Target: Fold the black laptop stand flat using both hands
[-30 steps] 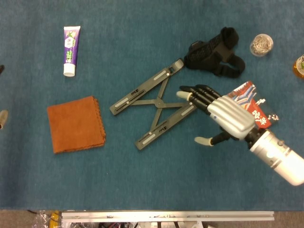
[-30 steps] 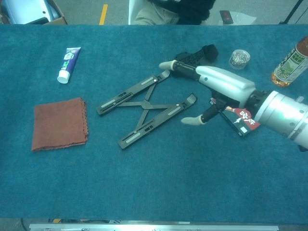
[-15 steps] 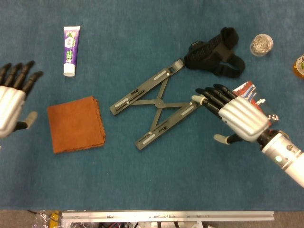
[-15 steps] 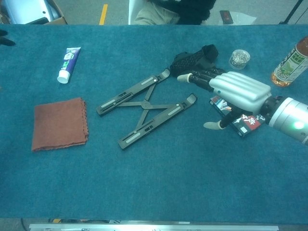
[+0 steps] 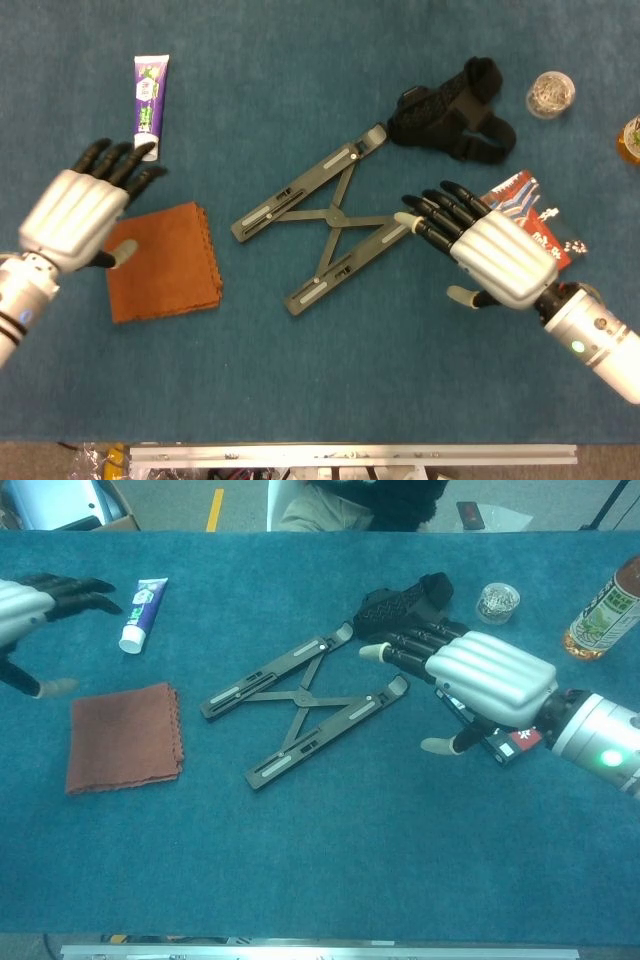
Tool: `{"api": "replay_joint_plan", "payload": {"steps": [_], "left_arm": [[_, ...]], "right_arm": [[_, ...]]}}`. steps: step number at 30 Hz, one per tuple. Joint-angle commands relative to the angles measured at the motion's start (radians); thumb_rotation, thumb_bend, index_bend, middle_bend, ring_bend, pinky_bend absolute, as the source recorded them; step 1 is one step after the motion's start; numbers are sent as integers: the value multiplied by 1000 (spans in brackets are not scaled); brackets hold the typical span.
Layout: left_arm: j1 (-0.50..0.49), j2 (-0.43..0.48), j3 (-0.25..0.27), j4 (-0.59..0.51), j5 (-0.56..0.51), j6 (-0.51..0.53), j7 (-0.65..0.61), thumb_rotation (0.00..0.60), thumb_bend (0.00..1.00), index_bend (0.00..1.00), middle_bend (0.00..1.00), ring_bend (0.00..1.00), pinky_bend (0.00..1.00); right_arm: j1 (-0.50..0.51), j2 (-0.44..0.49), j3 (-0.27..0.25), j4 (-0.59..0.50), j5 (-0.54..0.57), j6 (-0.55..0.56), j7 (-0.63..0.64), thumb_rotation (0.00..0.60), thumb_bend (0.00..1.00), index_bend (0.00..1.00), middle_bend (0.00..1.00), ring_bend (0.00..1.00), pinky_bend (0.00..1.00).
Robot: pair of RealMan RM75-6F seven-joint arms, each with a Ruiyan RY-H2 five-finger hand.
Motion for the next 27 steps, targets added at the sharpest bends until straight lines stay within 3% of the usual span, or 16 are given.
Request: {"api": "replay_joint_plan", "payload": {"steps": [1,5,13,27], "left_arm": [[-29,-23,-3,13,-11,-33,-27,600,282,147,18,0,0],[-55,-44,-9,26,-30,-62,-51,600,283,148,29,0,0],[-56,-73,-16,50,-45,-20,-60,600,283,148,32,0,1],[30,19,-23,10,-10,190,-63,600,283,85,18,0,0]], "right_arm": [[-7,-14,1,15,-13,15,-19,600,160,0,39,0,47],[-16,-40,10,41,-27,41,-30,600,162,0,39,0,47],[-2,-93,24,64,16,-11,-67,600,163,0,39,0,47],[64,-321,66,208,46,-99,-108,600,162,0,39,0,47]]}}
